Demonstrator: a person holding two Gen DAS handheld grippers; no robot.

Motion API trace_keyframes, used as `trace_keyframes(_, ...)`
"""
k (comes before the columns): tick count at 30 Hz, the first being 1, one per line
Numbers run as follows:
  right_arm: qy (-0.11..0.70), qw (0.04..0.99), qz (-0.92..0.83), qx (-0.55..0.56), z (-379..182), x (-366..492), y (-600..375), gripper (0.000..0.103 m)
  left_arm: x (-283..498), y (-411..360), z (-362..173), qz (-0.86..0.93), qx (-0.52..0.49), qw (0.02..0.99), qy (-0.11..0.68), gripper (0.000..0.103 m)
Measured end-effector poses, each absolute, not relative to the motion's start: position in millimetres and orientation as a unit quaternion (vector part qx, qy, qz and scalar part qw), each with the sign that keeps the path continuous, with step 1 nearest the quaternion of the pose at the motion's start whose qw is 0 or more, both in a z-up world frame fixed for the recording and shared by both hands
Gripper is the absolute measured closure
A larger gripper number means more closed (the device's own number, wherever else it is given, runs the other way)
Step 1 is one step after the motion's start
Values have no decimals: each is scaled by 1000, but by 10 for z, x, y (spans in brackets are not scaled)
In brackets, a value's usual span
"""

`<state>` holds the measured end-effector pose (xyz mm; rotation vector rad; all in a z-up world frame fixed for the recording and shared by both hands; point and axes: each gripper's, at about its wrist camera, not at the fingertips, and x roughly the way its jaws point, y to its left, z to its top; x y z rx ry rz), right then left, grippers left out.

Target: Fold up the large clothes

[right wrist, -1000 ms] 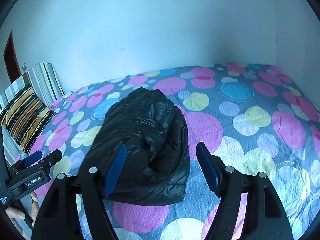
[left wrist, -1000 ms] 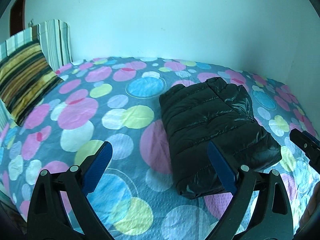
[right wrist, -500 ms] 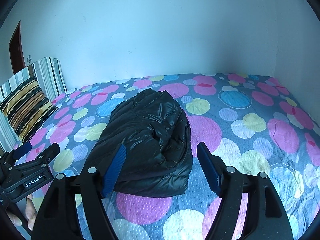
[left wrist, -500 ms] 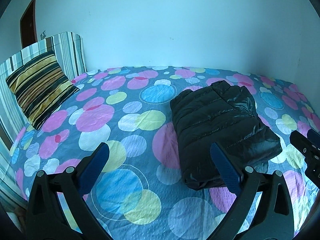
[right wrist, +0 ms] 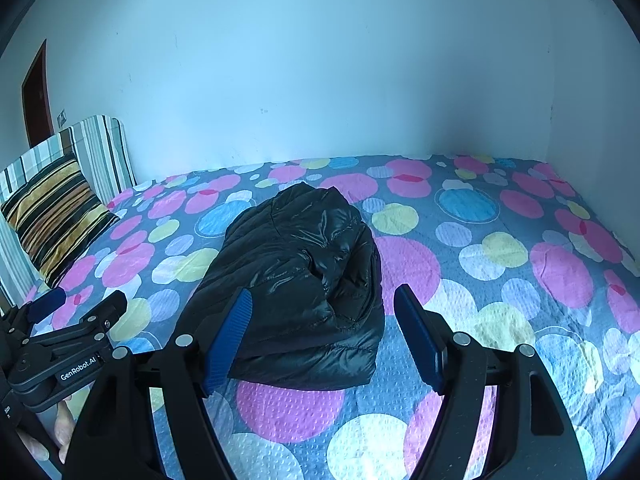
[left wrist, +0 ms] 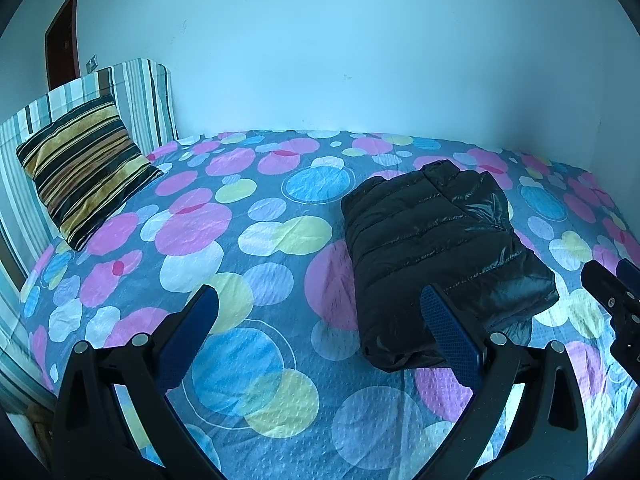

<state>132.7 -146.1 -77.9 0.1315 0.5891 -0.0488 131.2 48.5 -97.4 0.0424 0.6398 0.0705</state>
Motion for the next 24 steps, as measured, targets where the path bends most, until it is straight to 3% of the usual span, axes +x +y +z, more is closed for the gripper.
trace_keyframes(24, 297, 953, -18, 60, -832, 1307, -1439, 30, 1250, 412, -941, 31, 28, 950, 310, 2)
